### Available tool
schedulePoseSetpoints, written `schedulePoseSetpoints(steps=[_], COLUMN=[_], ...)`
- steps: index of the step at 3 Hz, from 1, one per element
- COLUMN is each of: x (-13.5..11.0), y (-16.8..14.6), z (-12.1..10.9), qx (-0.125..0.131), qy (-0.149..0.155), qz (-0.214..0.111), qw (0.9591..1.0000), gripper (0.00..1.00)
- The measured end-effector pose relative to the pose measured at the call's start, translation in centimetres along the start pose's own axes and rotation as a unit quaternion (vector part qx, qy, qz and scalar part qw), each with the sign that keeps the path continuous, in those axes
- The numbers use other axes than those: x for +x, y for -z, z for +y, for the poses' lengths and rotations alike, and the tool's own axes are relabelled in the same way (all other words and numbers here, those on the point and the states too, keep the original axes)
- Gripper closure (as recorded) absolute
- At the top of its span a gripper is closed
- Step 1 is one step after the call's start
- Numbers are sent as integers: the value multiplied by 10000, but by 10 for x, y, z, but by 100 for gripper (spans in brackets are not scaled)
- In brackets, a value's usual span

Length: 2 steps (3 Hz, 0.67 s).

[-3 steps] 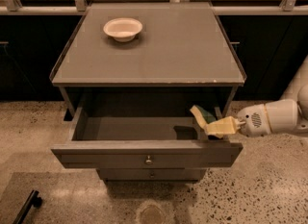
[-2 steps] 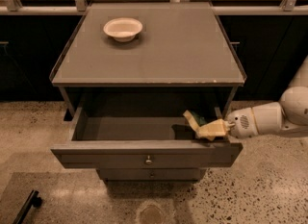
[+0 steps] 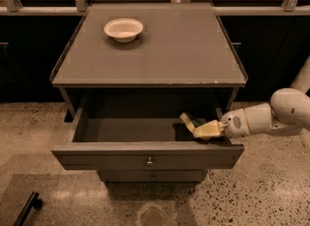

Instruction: Place sponge into top drawer

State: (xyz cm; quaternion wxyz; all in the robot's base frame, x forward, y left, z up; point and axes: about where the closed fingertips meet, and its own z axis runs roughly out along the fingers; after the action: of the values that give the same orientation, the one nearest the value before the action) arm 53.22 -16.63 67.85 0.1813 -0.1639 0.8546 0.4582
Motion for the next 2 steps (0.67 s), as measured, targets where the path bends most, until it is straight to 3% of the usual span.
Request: schedulePoseSetpoints(steps=[2], x=[0], y=[0], z=[0], qx=[0], qy=[1], qz=[1], qw=[10000], gripper=[35])
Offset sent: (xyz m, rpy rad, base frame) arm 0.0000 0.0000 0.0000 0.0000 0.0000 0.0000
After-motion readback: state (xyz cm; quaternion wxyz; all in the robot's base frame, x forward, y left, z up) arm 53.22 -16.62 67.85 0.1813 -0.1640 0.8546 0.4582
